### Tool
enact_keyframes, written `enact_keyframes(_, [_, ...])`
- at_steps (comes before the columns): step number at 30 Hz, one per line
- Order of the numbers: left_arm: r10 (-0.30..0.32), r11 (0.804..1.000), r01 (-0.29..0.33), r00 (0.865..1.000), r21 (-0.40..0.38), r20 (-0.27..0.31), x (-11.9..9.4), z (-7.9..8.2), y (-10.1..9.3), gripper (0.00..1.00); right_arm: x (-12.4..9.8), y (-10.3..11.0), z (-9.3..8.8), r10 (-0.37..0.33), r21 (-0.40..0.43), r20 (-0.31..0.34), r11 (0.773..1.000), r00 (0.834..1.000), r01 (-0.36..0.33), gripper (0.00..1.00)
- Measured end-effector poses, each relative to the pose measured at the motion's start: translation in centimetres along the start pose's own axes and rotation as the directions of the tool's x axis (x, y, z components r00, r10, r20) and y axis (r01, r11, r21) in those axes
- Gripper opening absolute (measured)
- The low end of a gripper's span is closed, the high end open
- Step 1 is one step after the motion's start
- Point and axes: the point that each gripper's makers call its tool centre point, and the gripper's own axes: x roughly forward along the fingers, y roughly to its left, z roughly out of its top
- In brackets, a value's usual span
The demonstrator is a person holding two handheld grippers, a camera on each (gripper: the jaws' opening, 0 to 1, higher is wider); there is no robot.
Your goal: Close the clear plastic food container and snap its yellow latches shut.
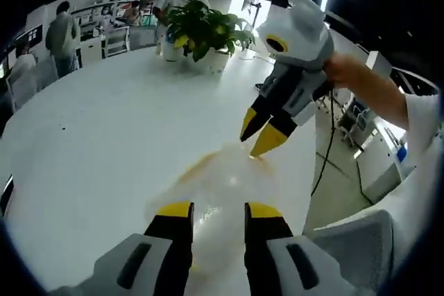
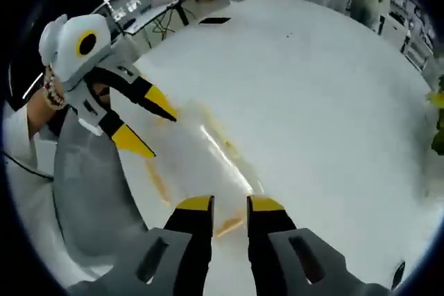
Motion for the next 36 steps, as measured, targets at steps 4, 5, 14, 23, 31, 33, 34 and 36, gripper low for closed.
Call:
enact_keyframes(4, [-0.054,0.998,0.053,0.998,-0.043,-0.019,0.5,-0.3,-0.5,0.10,1.3,1.3,1.8,0.051,-0.020,0.081,0.999,0.995,-0.049,0.11])
enact_keyframes(5, [-0.049,0.997,0.048,0.999,-0.053,-0.020,0.7,-0.4,-0.3,0.08,1.6,1.7,2.0,0.079,-0.004,0.093,0.997,0.993,-0.079,0.11])
enact_keyframes(14, [-0.047,0.999,0.047,0.999,-0.011,0.008,1.8,-0.3,-1.2,0.05,3.1,1.7,4.3,0.108,-0.093,0.142,0.991,0.984,-0.095,0.11])
enact_keyframes(23, [-0.037,0.987,0.035,0.999,0.156,0.009,1.7,-0.6,-2.1,0.28,3.7,0.2,3.9,0.089,-0.155,0.051,0.985,0.995,-0.080,0.20])
enact_keyframes(31, [-0.006,0.900,0.030,0.998,0.434,-0.056,1.6,-2.4,-2.9,0.39,4.5,0.6,4.0,0.164,-0.187,-0.008,0.969,0.986,-0.163,0.26])
enact_keyframes(33, [0.004,0.868,0.031,0.998,0.496,-0.069,1.7,-2.7,-3.1,0.43,4.8,0.9,3.9,0.188,-0.190,-0.030,0.963,0.982,-0.190,0.27])
enact_keyframes(34, [0.007,0.853,0.032,0.997,0.522,-0.072,1.8,-2.8,-3.1,0.46,4.9,0.9,3.8,0.188,-0.206,-0.037,0.960,0.982,-0.191,0.28])
enact_keyframes(36, [0.067,0.831,-0.012,0.995,0.556,-0.079,2.0,-3.0,-2.2,0.46,5.1,0.8,3.6,0.184,-0.232,-0.069,0.953,0.980,-0.195,0.28])
